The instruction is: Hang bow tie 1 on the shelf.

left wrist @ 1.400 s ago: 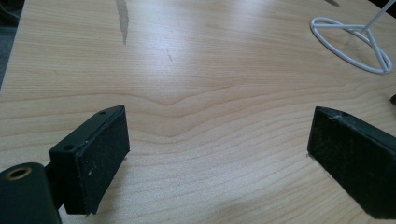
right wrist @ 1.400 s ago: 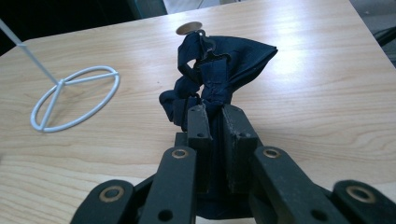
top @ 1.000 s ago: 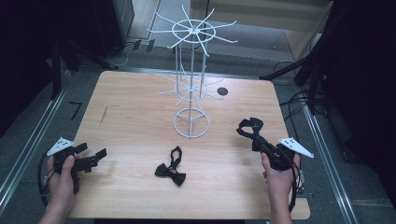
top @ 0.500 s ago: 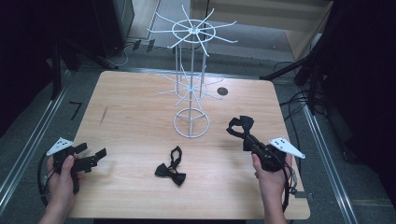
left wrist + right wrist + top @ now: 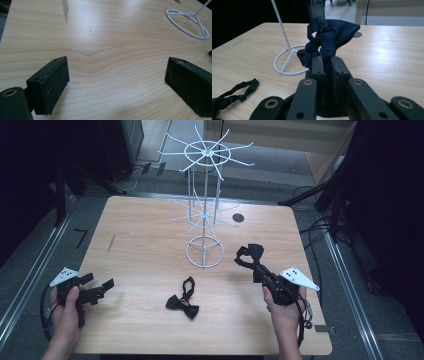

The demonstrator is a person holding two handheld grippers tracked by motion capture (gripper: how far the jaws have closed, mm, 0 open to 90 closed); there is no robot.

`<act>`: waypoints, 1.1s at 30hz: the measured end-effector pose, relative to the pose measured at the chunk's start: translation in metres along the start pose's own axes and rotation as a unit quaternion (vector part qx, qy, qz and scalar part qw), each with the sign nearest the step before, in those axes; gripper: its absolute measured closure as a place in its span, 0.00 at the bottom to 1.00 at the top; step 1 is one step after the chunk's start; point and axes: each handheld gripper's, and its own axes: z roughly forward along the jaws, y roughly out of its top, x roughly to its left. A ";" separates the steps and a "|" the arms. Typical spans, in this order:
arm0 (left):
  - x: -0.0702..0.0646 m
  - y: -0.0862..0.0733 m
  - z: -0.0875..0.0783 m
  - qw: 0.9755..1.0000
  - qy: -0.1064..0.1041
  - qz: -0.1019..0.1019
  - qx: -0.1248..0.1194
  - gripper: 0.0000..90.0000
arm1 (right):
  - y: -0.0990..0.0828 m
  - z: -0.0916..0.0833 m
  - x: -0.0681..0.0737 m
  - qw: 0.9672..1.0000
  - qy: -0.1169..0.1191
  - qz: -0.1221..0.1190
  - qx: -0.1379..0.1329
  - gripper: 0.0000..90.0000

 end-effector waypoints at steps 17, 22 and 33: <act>0.000 0.000 0.000 1.000 -0.001 -0.001 0.001 0.07 | 0.008 -0.006 0.017 0.999 0.014 -0.021 -0.022 0.93; 0.000 0.000 0.000 1.000 0.000 -0.001 0.001 0.07 | 0.010 -0.008 0.021 0.999 0.015 -0.025 -0.027 0.93; 0.000 0.000 0.000 1.000 -0.001 -0.001 0.002 0.07 | 0.013 -0.012 0.025 0.998 0.011 -0.035 -0.045 0.93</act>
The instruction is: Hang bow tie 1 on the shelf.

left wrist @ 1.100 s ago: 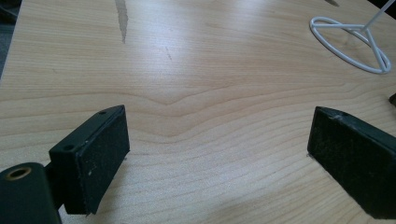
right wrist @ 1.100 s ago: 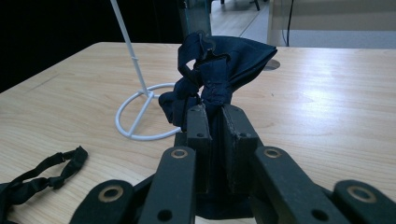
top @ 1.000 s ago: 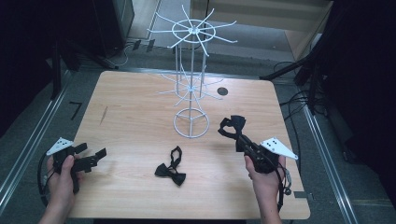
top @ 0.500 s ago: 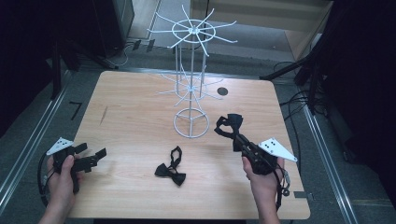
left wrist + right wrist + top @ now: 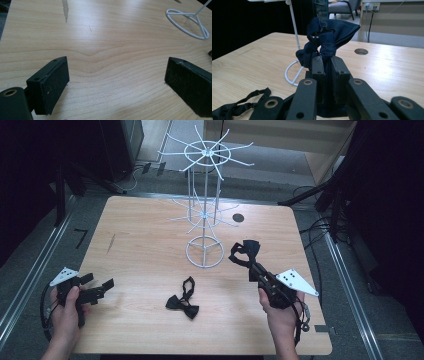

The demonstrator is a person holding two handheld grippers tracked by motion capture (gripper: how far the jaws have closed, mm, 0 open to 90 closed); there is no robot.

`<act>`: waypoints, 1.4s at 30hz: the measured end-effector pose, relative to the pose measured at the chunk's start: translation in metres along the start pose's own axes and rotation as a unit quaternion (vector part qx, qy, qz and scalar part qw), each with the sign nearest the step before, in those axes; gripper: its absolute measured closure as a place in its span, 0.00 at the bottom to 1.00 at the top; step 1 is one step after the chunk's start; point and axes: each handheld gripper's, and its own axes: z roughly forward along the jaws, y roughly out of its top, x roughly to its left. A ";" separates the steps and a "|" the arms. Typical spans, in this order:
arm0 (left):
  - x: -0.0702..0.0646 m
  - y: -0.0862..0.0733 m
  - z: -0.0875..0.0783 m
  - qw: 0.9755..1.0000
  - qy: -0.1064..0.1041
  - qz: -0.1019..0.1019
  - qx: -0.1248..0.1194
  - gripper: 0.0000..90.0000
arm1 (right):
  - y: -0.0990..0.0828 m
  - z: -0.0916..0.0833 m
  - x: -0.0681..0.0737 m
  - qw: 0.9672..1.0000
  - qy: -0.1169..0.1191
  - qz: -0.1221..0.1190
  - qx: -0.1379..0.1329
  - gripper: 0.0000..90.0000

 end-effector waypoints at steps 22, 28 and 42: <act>0.000 0.000 0.000 1.000 0.001 0.001 -0.001 0.07 | 0.009 -0.007 0.009 0.999 -0.005 -0.011 -0.034 0.93; -0.001 0.000 0.000 1.000 0.001 0.002 -0.001 0.07 | 0.012 -0.009 0.012 0.999 -0.004 -0.009 -0.044 0.93; -0.001 0.000 0.000 1.000 0.002 0.003 0.000 0.07 | 0.020 -0.014 0.020 0.997 0.002 -0.012 -0.071 0.93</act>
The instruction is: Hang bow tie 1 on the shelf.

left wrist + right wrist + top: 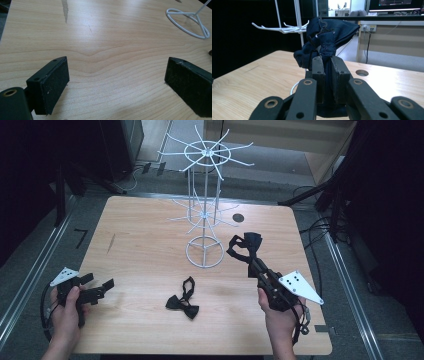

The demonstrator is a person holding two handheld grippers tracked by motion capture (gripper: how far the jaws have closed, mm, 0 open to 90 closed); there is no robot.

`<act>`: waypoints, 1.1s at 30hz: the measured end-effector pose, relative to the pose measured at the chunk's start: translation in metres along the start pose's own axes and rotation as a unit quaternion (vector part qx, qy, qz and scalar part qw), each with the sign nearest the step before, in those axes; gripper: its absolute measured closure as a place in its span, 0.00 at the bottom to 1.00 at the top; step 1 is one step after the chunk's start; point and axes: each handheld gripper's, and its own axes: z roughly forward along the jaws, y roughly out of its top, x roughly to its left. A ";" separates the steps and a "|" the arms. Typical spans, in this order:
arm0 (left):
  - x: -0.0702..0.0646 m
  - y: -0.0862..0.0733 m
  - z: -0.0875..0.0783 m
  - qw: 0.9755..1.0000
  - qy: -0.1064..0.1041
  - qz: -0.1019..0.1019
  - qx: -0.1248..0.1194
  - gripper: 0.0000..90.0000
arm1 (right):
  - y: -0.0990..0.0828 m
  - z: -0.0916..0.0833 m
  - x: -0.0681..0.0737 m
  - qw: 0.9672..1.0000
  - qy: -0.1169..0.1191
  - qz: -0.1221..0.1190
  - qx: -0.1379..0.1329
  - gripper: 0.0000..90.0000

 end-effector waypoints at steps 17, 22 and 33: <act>0.000 0.000 0.000 1.000 0.000 0.000 0.001 0.07 | 0.012 -0.001 0.018 0.999 0.029 -0.002 -0.021 0.93; 0.000 0.000 0.000 1.000 0.000 0.001 0.001 0.07 | 0.014 0.000 0.022 0.999 0.039 -0.001 -0.027 0.93; 0.000 0.000 0.000 1.000 0.000 0.001 0.001 0.07 | 0.018 0.001 0.030 0.998 0.054 -0.002 -0.034 0.93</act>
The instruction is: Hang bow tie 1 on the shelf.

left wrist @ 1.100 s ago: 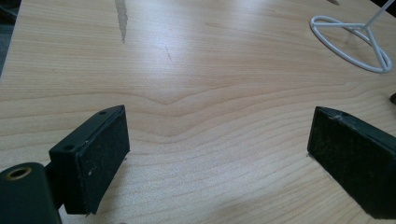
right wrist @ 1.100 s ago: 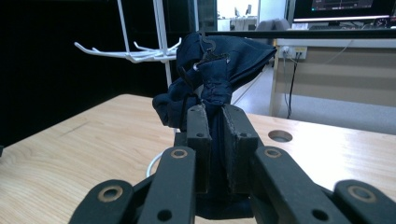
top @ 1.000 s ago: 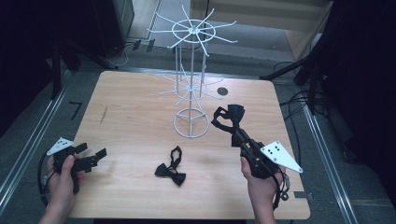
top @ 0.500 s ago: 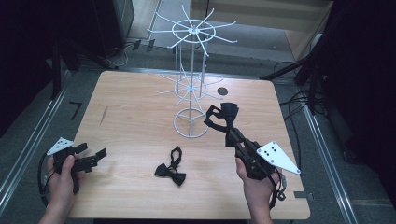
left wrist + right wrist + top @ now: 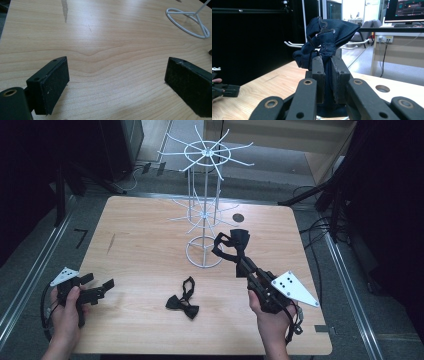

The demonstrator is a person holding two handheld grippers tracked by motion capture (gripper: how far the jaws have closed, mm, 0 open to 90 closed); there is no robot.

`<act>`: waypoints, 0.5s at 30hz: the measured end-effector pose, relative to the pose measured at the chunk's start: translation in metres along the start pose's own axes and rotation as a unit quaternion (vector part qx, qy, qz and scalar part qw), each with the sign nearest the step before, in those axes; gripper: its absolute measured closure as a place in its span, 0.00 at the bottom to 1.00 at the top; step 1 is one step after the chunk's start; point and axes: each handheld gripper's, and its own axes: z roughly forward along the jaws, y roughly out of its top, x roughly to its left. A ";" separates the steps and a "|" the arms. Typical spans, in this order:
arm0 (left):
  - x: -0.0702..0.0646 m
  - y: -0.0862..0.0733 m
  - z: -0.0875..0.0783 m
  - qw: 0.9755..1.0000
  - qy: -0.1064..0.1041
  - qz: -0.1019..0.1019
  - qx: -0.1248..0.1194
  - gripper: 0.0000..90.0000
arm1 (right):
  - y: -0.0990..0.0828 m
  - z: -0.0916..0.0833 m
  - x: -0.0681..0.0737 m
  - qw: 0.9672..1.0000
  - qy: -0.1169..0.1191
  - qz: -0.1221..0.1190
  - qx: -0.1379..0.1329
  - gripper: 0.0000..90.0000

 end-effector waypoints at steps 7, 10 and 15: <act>0.000 0.000 0.000 1.000 0.000 0.001 -0.001 0.07 | 0.001 0.004 0.003 1.000 0.006 -0.002 0.000 0.93; 0.000 0.000 0.000 1.000 0.001 0.001 0.000 0.07 | 0.001 0.007 0.004 1.000 0.008 0.000 0.002 0.93; 0.000 0.000 0.000 1.000 0.000 0.001 -0.001 0.07 | 0.002 0.012 0.005 1.000 0.011 0.000 0.002 0.93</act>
